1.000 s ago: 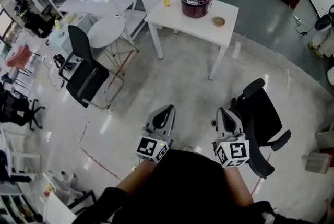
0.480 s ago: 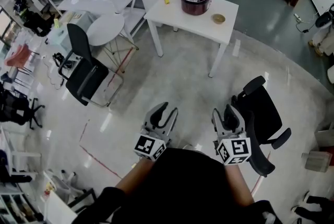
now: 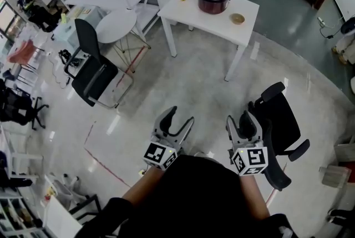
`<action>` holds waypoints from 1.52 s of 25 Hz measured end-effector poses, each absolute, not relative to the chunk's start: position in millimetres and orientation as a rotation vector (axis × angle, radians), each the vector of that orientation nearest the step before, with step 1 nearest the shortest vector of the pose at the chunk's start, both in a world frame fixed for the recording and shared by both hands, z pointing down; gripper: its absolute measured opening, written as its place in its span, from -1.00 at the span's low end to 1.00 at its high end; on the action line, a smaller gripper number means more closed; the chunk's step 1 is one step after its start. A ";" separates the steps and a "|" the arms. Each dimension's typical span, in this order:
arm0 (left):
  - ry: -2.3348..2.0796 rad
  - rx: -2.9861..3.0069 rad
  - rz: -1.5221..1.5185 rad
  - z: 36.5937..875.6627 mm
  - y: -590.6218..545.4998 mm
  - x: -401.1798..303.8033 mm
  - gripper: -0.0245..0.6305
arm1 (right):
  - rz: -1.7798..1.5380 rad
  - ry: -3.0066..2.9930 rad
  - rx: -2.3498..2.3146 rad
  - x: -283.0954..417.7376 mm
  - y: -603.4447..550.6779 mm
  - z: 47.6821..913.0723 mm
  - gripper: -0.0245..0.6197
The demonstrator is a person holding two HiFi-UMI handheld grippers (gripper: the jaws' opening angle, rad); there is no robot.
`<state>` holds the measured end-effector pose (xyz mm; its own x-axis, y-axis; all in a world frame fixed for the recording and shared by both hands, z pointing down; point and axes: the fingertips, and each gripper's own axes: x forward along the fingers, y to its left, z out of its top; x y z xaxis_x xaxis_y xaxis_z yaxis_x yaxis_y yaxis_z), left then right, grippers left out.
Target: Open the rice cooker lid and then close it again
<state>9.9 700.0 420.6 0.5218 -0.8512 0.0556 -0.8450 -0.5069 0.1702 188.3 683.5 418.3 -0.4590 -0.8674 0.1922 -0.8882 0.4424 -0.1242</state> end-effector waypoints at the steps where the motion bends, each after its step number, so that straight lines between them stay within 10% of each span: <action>1: -1.465 2.576 -0.053 420.8 699.5 8.4 -0.16 | 0.323 -2.583 1.576 189.3 683.5 419.1 -0.26; 38: -1.295 2.595 -0.013 438.8 377.1 -97.8 -0.16 | 0.540 -2.452 1.634 83.3 370.4 441.7 -0.26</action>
<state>-97.8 377.1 438.8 0.6068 -0.7887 0.0990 -0.7866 -0.5779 0.2175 83.3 370.4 441.7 -0.3971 -0.8621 0.3148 -0.9146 0.3431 -0.2141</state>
